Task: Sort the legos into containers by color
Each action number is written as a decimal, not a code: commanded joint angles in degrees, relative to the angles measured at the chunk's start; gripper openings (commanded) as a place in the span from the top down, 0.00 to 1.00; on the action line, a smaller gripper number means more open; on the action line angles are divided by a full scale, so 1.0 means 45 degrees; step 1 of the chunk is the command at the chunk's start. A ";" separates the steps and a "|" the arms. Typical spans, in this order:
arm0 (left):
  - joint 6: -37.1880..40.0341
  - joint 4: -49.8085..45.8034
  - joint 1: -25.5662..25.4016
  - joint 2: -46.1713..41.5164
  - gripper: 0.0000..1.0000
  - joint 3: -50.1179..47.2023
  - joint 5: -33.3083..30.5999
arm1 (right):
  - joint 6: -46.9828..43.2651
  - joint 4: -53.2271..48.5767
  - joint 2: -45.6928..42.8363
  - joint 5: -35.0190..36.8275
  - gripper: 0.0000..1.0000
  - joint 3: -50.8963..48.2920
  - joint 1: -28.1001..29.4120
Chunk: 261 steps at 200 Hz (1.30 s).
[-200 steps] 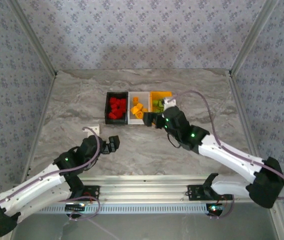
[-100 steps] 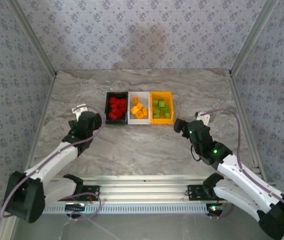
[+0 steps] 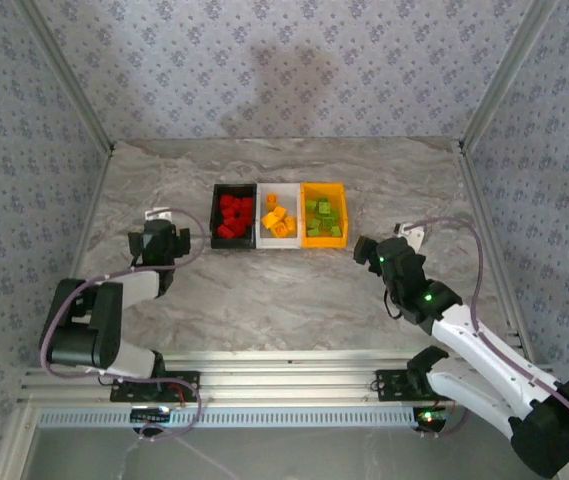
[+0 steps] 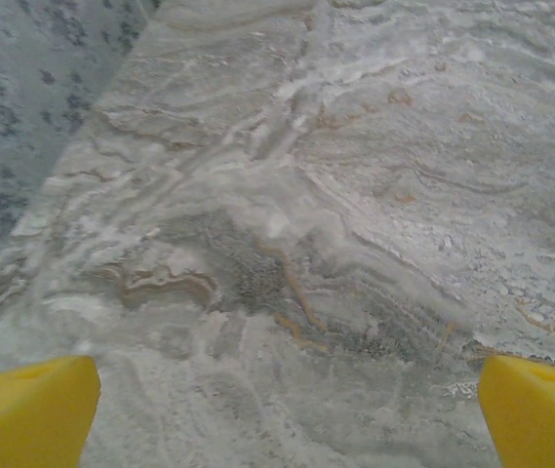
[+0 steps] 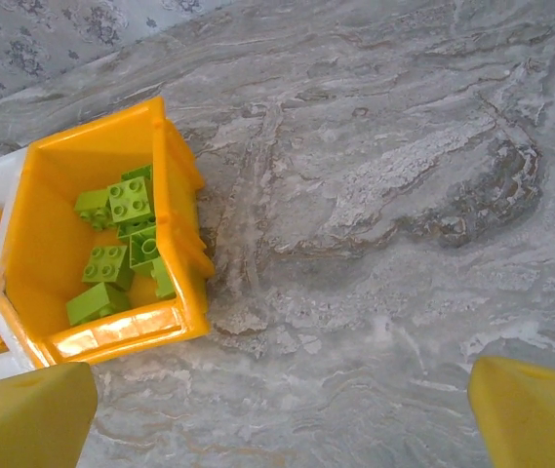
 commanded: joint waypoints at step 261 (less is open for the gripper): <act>-0.0799 0.4133 0.1327 0.0838 0.00 -0.1055 0.1919 | -0.7905 1.3907 0.8701 -0.4349 0.00 -0.2384 -0.7327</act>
